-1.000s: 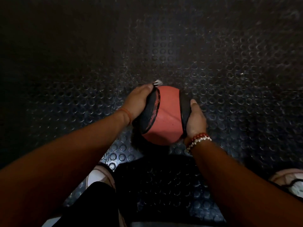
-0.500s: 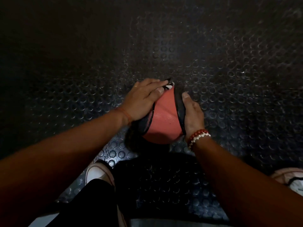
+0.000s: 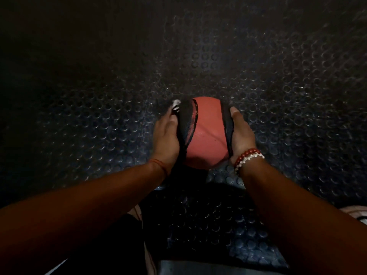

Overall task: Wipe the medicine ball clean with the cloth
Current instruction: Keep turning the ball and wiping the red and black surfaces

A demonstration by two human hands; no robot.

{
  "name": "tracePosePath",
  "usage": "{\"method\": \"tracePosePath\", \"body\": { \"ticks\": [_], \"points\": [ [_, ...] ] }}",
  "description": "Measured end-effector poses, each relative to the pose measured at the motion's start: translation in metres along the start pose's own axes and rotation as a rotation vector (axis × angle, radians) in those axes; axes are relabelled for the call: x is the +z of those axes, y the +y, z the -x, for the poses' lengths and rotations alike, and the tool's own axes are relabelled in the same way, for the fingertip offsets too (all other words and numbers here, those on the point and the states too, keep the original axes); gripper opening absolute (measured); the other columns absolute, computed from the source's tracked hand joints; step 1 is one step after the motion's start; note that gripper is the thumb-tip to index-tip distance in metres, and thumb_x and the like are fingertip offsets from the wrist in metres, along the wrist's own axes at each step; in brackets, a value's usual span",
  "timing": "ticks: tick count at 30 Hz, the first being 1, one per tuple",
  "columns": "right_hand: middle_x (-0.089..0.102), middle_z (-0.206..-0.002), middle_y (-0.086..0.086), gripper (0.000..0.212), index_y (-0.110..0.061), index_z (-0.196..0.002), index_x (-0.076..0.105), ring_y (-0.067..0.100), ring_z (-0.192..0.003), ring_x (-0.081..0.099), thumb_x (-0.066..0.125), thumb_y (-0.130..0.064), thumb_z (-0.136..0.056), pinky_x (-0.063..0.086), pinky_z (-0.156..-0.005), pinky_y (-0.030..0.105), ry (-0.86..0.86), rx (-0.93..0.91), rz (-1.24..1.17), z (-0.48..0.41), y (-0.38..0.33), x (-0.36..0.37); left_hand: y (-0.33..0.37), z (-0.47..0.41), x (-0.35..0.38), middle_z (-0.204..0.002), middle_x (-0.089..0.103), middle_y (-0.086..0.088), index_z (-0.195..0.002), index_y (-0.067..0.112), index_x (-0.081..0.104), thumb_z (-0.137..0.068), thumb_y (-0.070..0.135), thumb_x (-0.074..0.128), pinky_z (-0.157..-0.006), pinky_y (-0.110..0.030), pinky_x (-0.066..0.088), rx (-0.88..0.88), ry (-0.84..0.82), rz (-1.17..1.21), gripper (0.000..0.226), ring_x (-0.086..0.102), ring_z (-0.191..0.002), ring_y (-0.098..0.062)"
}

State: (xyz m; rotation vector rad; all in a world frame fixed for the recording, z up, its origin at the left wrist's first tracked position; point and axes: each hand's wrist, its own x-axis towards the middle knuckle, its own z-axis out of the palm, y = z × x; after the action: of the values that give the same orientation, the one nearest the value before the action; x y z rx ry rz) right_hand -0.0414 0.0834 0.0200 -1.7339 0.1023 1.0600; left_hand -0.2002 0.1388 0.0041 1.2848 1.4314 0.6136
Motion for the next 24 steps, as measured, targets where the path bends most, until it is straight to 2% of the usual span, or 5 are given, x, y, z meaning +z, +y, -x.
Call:
{"method": "tracePosePath", "body": {
  "ticks": [5,13,18,21,24],
  "points": [
    [0.070,-0.095,-0.001,0.052,-0.007,-0.106,0.067,0.017,-0.091,0.066,0.064,-0.052,-0.081,0.050,-0.075,0.024,0.034,-0.078,0.037,0.002,0.004,0.001,0.042,-0.014,-0.005,-0.142,0.051,0.003,-0.138,0.026,0.053,-0.097,0.041,0.030,-0.114,-0.028,0.019,0.667,-0.270,-0.447,0.049,0.038,-0.132,-0.005],
    [0.066,-0.095,-0.004,0.037,-0.016,-0.094,0.061,0.005,-0.078,0.059,0.064,-0.051,-0.083,0.044,-0.066,0.011,0.062,-0.073,0.093,-0.001,0.003,0.006,0.027,-0.064,0.001,-0.105,0.074,-0.004,-0.102,0.021,0.076,-0.091,0.054,0.048,-0.102,-0.039,0.049,-0.281,-0.234,0.088,0.044,0.067,-0.104,-0.020],
    [0.061,-0.100,-0.002,0.050,-0.014,-0.108,0.063,0.013,-0.085,0.056,0.061,-0.057,-0.082,0.038,-0.062,0.019,0.039,-0.064,0.171,-0.007,-0.006,0.011,0.013,-0.029,-0.003,-0.114,0.070,-0.002,-0.116,0.012,0.069,-0.099,0.047,0.043,-0.101,-0.032,0.046,-0.459,-0.022,0.310,0.048,0.064,-0.106,-0.017],
    [0.063,-0.098,-0.003,0.052,-0.015,-0.105,0.064,0.015,-0.089,0.060,0.062,-0.060,-0.078,0.043,-0.076,0.026,0.039,-0.062,0.182,-0.009,-0.007,0.010,0.010,0.007,0.001,-0.142,0.049,0.005,-0.143,0.024,0.048,-0.104,0.040,0.034,-0.117,-0.030,0.024,-0.254,0.040,0.181,0.045,0.043,-0.132,-0.010],
    [0.066,-0.094,-0.003,0.053,-0.012,-0.106,0.066,0.014,-0.087,0.062,0.063,-0.057,-0.079,0.046,-0.074,0.024,0.027,-0.074,0.148,-0.009,-0.004,0.011,0.032,0.029,-0.005,-0.150,0.039,-0.001,-0.147,0.033,0.040,-0.102,0.035,0.034,-0.115,-0.027,0.014,0.319,-0.028,-0.324,0.046,0.027,-0.139,-0.011]
  ]
}}
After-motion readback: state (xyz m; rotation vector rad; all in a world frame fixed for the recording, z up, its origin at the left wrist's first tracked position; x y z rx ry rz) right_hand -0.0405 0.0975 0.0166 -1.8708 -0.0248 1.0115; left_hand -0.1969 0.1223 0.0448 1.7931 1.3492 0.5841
